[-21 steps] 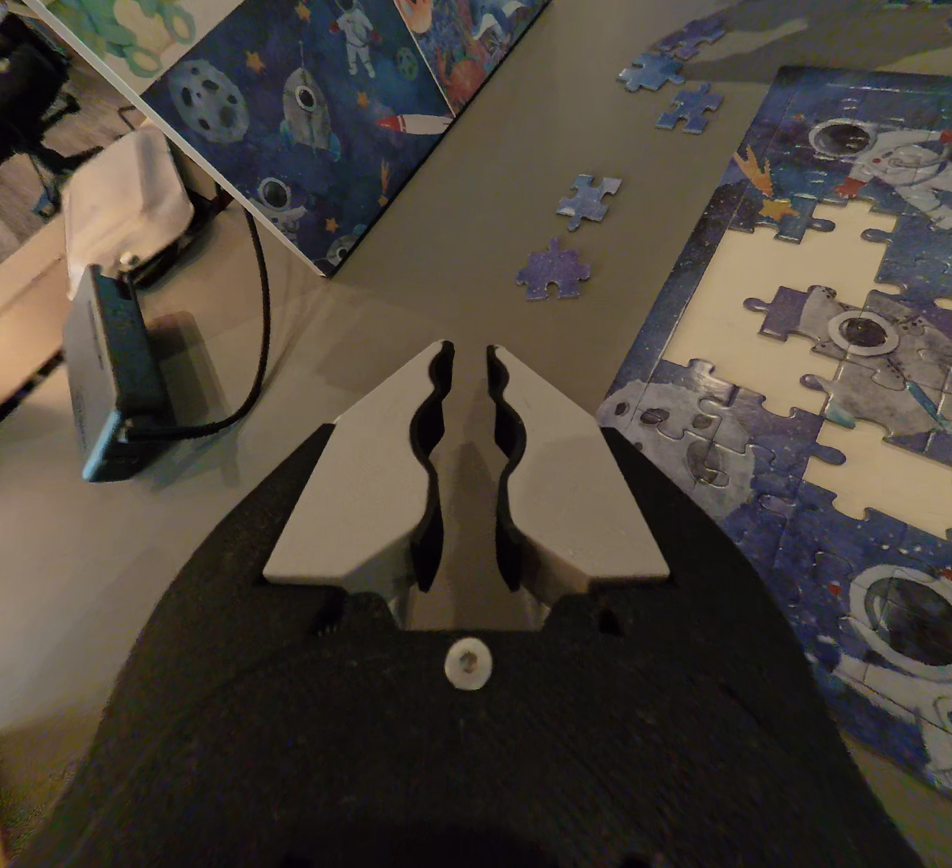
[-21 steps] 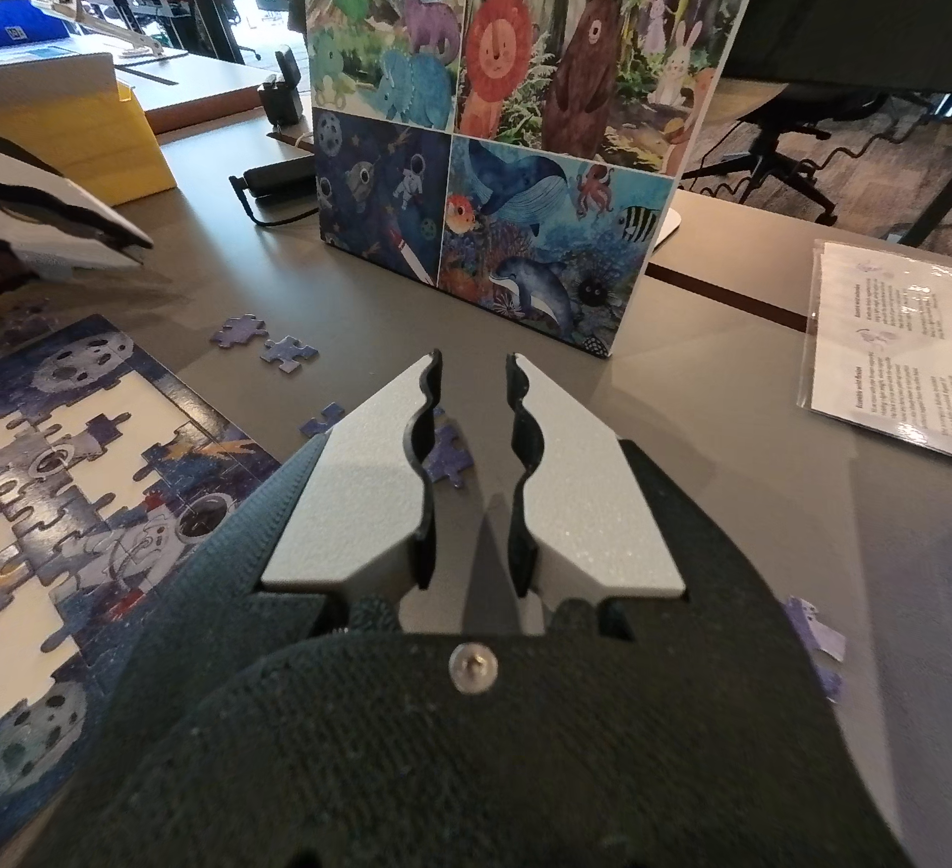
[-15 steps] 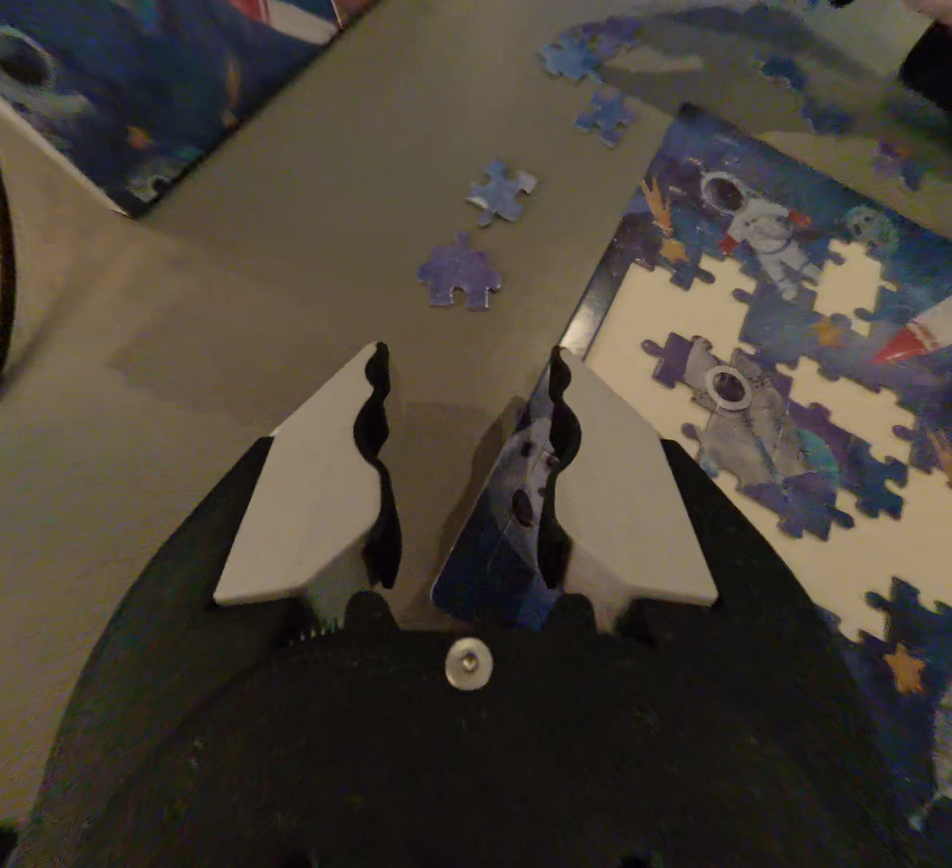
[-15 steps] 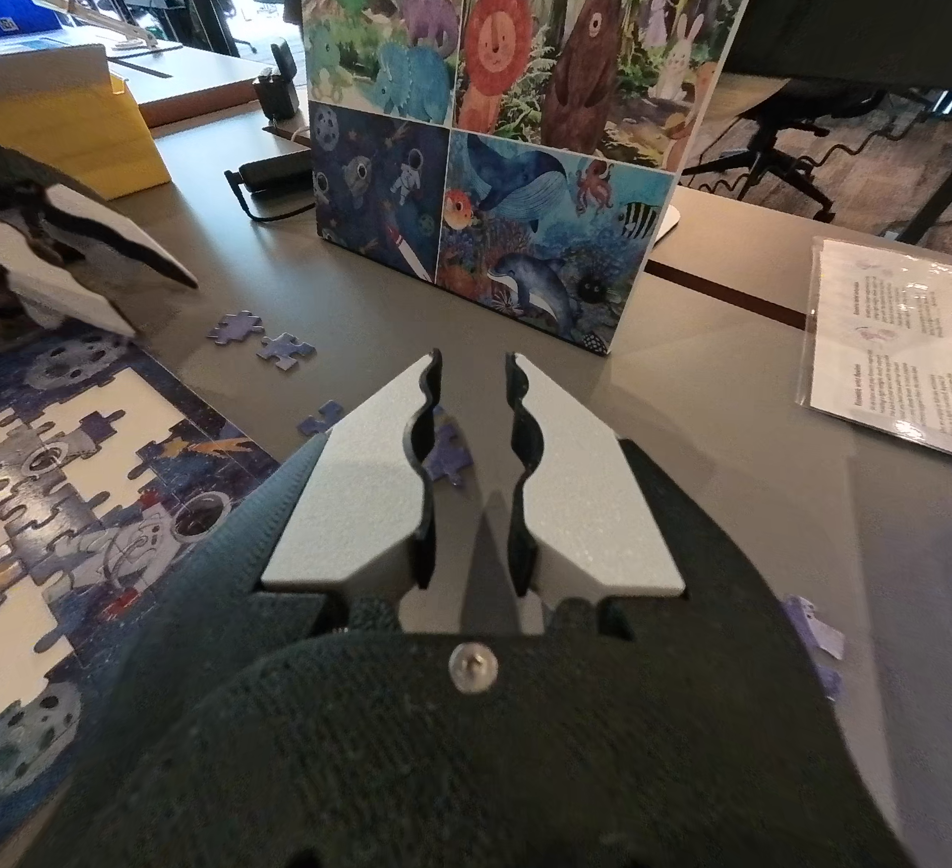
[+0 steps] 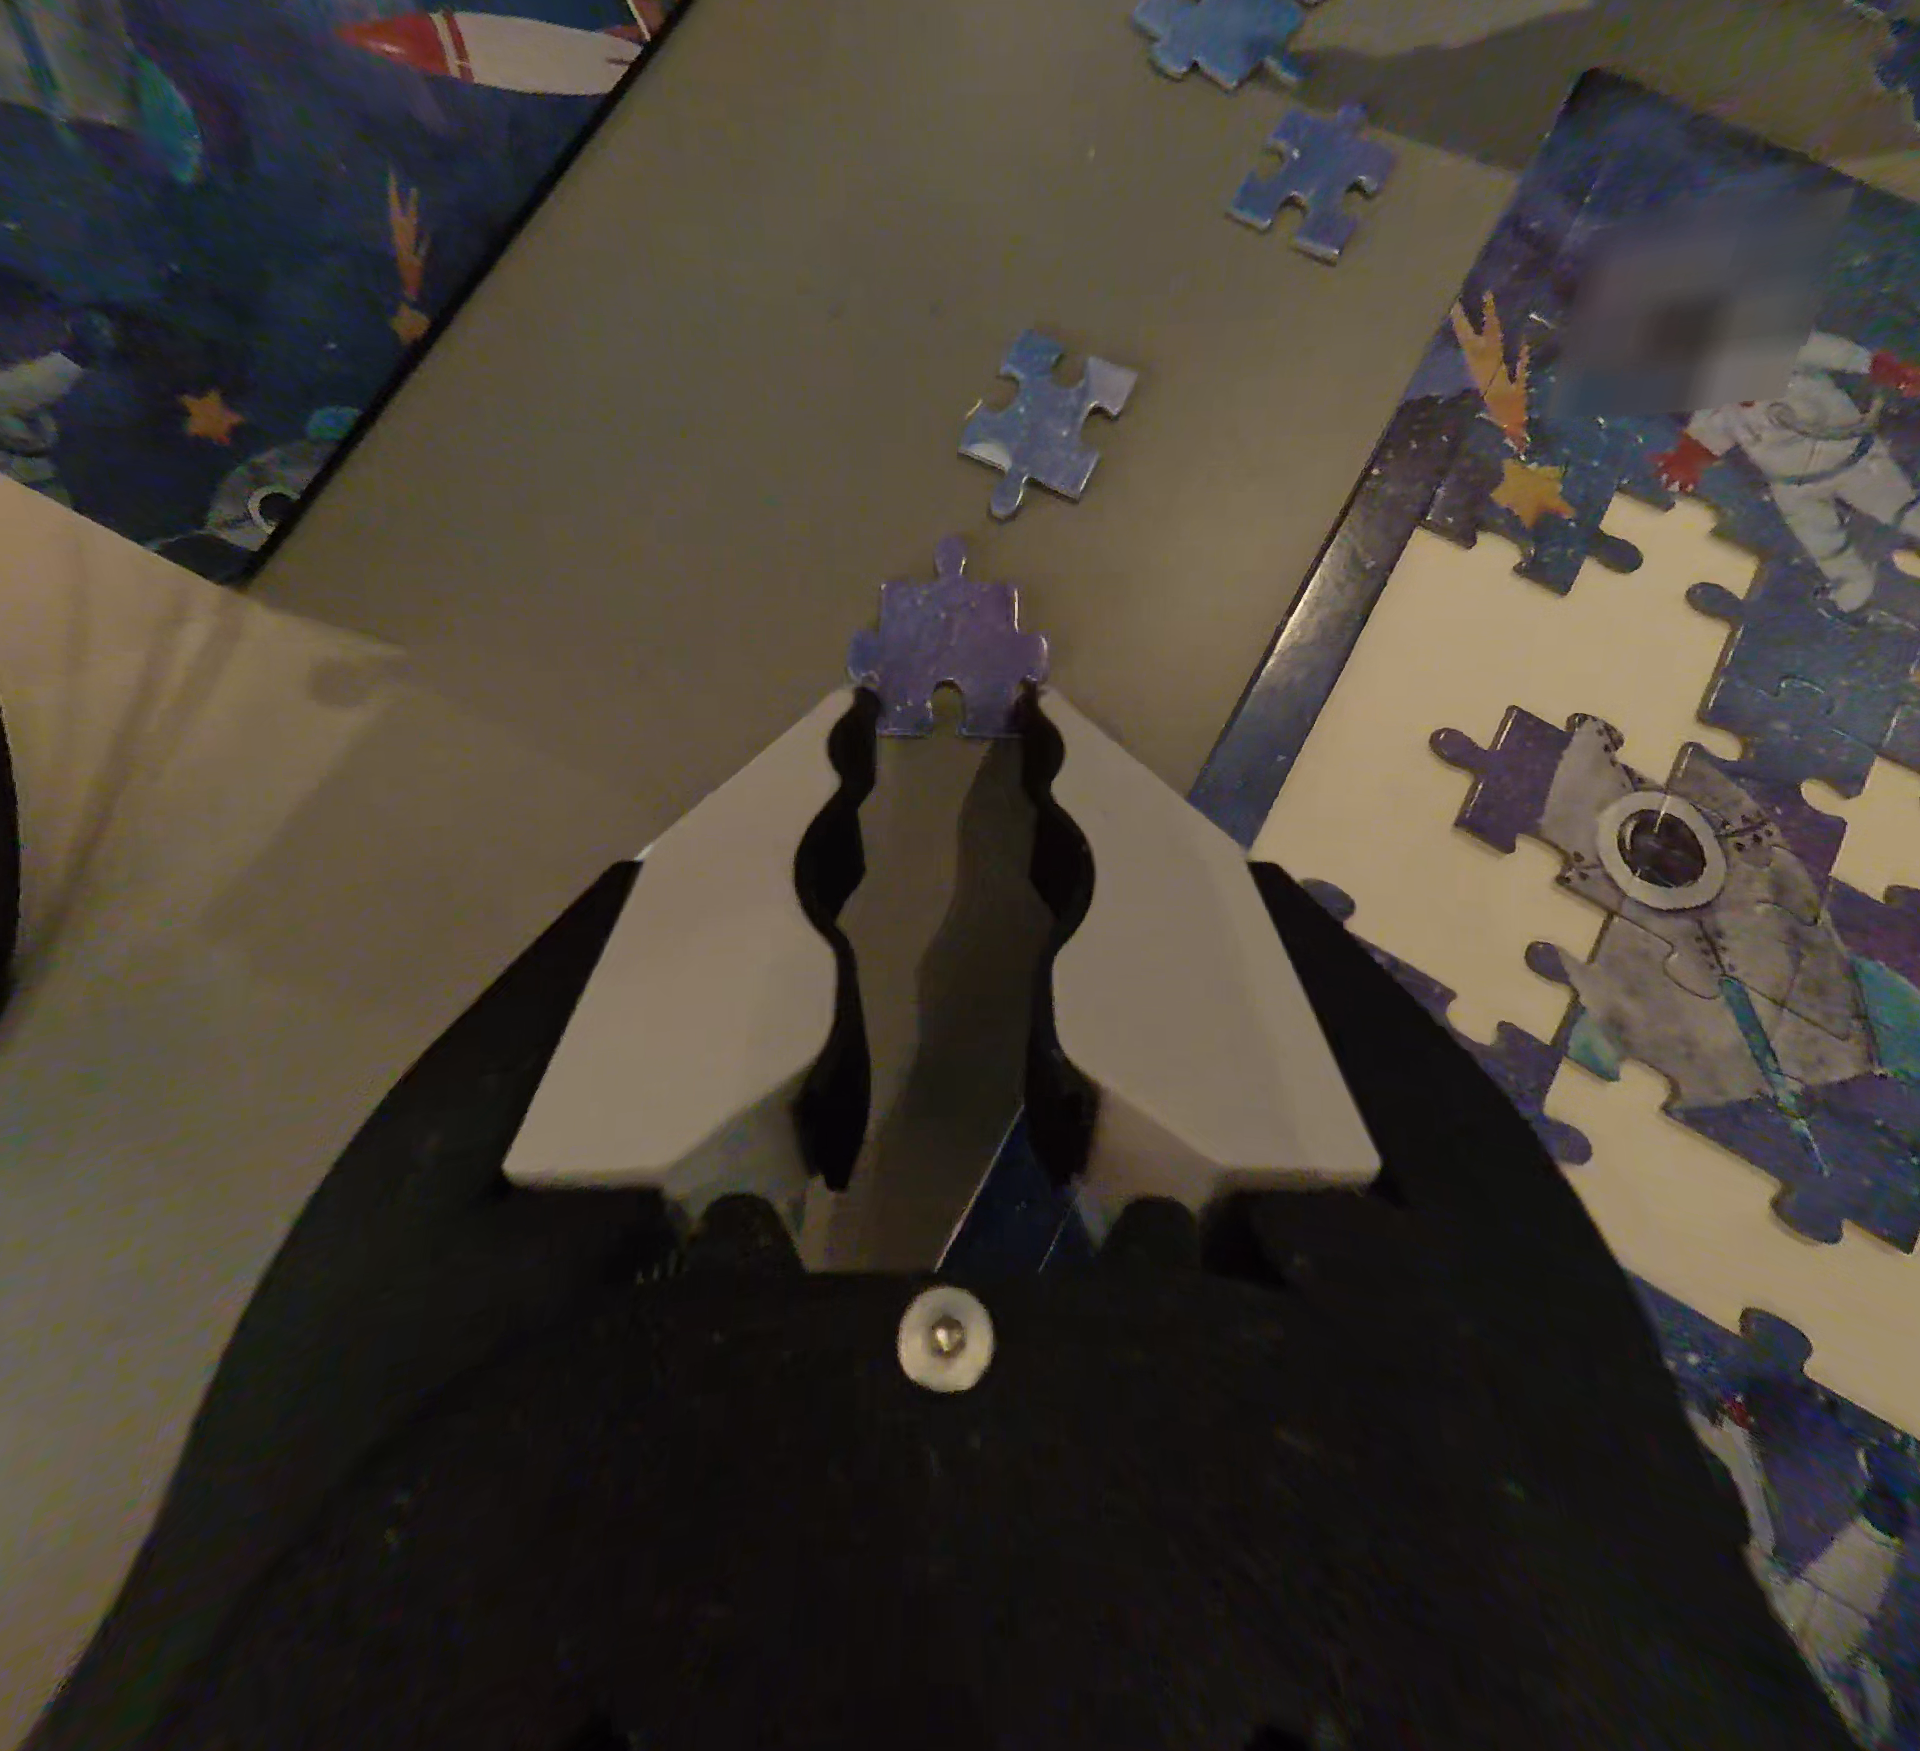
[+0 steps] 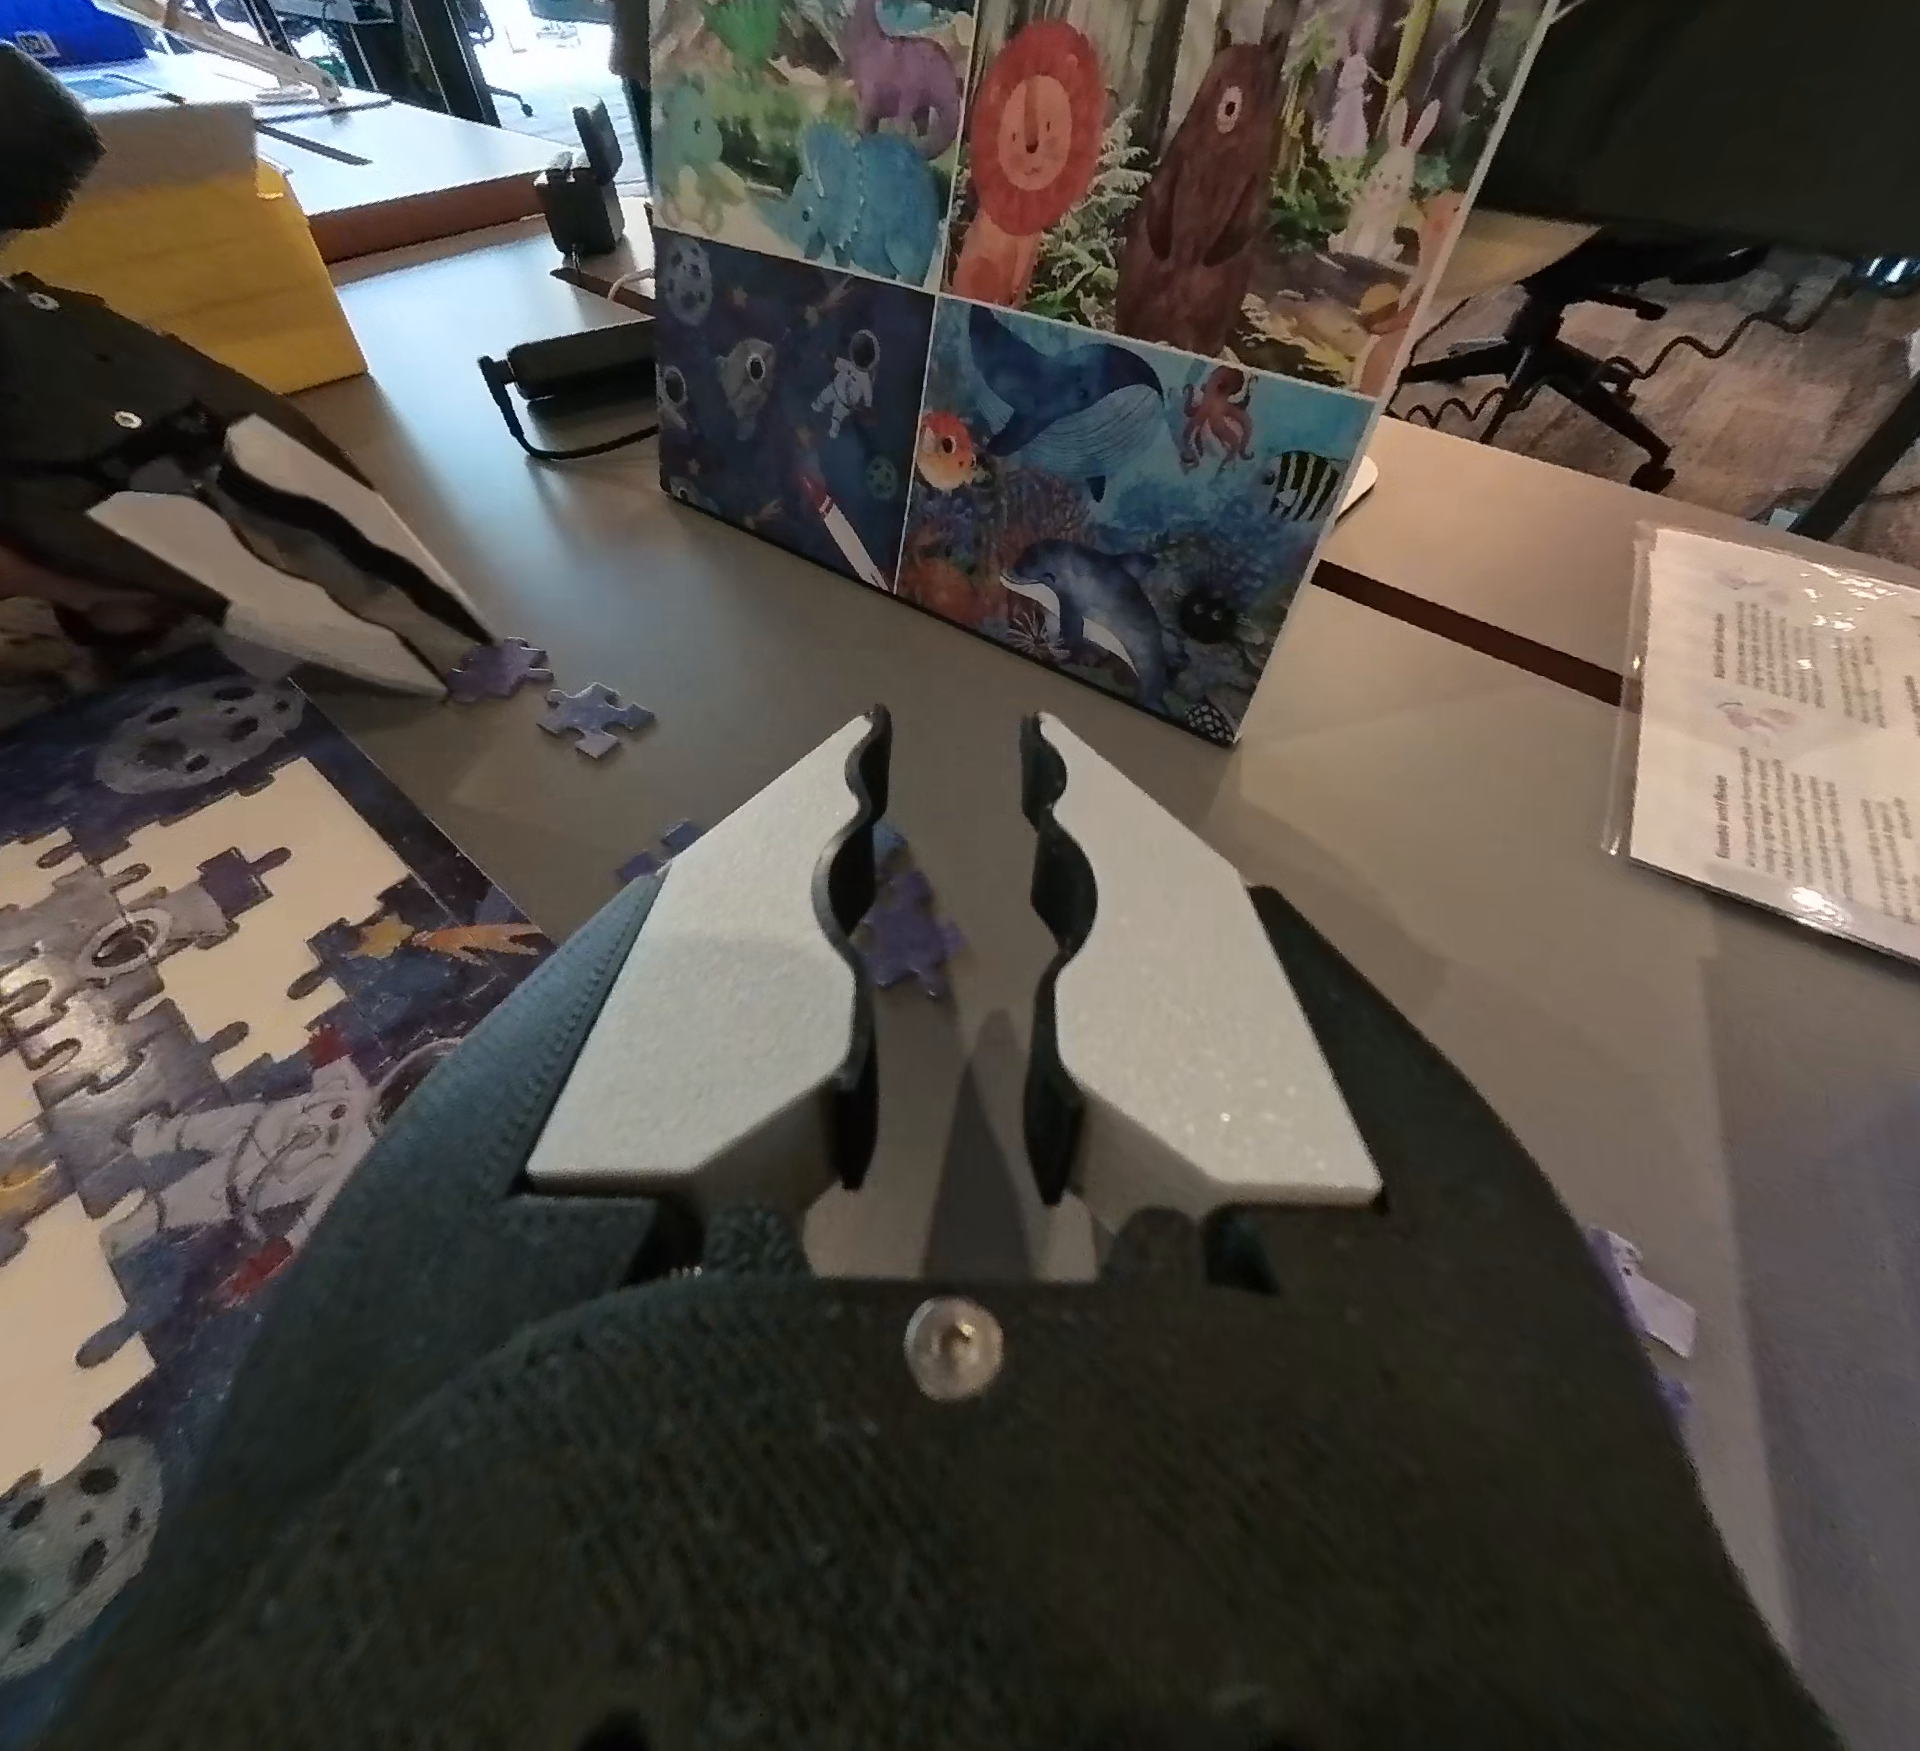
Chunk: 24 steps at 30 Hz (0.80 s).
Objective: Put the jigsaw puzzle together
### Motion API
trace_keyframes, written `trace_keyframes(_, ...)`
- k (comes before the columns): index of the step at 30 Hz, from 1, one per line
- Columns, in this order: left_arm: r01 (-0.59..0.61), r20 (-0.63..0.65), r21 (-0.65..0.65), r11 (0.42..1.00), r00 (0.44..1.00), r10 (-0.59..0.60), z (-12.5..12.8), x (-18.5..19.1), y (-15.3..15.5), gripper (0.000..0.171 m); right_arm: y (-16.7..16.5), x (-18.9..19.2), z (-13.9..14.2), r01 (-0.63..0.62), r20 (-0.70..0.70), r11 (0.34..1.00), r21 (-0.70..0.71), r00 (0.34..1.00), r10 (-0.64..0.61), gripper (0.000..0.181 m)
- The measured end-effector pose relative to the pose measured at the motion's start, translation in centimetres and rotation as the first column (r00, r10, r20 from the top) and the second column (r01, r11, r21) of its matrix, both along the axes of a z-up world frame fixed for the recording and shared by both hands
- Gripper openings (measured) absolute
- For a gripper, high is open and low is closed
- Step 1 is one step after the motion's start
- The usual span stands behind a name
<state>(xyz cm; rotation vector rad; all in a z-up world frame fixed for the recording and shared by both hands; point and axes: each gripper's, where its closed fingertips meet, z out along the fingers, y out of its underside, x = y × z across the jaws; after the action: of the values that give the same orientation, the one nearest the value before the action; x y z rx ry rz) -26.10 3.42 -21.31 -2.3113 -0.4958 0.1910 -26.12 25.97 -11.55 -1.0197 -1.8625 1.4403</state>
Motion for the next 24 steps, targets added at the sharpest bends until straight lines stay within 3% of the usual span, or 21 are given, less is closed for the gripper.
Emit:
trace_keyframes(7, 0.006, 0.003, 0.028, 1.000, 1.000, -0.006, 0.4, 0.2, -0.1, 0.025, -0.3, 0.2, 0.4, -0.005, -0.018, 1.000, 0.014, 1.000, 0.005, 0.024)
trace_keyframes(14, 0.046, -0.060, 0.118, 0.992, 0.997, -0.039, 3.4, 1.1, -0.6, 0.024, -0.7, 0.2, 0.3, -0.013, -0.017, 0.999, 0.030, 1.000, 0.013, 0.024)
trace_keyframes(16, 0.128, -0.063, 0.161, 0.979, 0.991, -0.119, 4.4, 2.5, -0.5, 0.024, -0.8, 0.3, 0.2, -0.014, -0.016, 0.999, 0.034, 1.000, 0.015, 0.024)
trace_keyframes(19, 0.334, 0.001, 0.228, 0.914, 0.939, -0.343, 5.2, 6.8, -0.4, 0.024, -1.0, 0.2, 0.1, -0.017, -0.013, 0.999, 0.037, 1.000, 0.018, 0.024)
trace_keyframes(24, 0.573, 0.166, 0.242, 0.783, 0.771, -0.615, 4.7, 12.9, -2.1, 0.024, -1.1, 0.2, -0.3, -0.020, -0.003, 0.999, 0.041, 1.000, 0.020, 0.024)
